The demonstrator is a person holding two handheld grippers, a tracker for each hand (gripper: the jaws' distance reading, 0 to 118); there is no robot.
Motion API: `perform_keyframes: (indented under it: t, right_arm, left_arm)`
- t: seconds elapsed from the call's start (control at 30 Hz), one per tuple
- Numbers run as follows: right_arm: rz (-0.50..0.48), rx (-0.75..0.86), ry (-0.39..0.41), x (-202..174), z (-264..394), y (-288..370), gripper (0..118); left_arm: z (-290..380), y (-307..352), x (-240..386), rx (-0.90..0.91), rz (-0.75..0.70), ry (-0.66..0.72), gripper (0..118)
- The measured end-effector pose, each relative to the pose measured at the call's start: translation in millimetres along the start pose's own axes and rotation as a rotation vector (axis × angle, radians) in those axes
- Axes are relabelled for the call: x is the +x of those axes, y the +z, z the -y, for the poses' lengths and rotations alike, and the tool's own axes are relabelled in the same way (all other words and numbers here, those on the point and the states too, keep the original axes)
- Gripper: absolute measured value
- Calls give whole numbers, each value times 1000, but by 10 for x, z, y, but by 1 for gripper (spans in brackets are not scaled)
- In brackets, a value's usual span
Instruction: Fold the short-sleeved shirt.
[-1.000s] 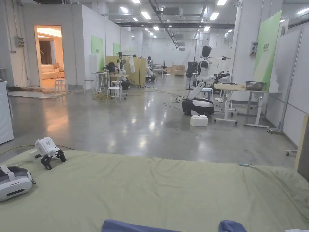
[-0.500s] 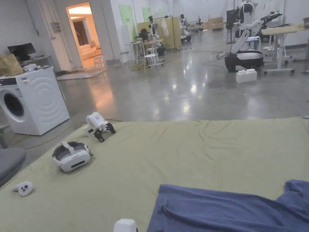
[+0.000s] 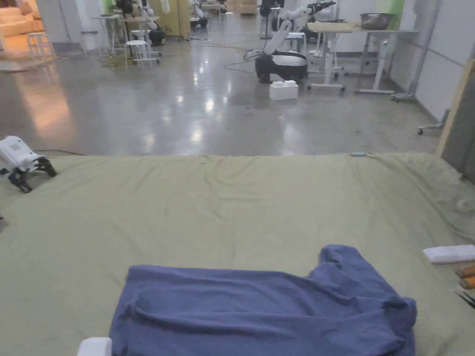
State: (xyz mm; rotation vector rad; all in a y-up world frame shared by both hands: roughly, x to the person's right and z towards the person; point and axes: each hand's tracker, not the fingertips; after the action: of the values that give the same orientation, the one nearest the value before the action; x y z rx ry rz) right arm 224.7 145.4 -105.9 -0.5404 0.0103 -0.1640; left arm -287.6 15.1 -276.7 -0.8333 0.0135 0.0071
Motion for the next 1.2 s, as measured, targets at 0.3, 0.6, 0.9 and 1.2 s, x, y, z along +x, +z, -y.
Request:
perform_keyframes:
  t: [0.3,0.6,0.9,1.2]
  right_arm:
    - [182,-321,-108,537,417,-2125,65]
    - [208,-220,-2,399,35,-1538,4]
    - [234,-208,83,332,225,-435,4]
    - [235,-306,93,323,767,8,6]
  left_arm:
    - [-55,-24,-45,-32,7,23,6]
    - [-136,547,-201,34,57,87,0]
    - [584,1557,-440,32,70,65,0]
    - [1201,1789,-430,-58,101,53,22]
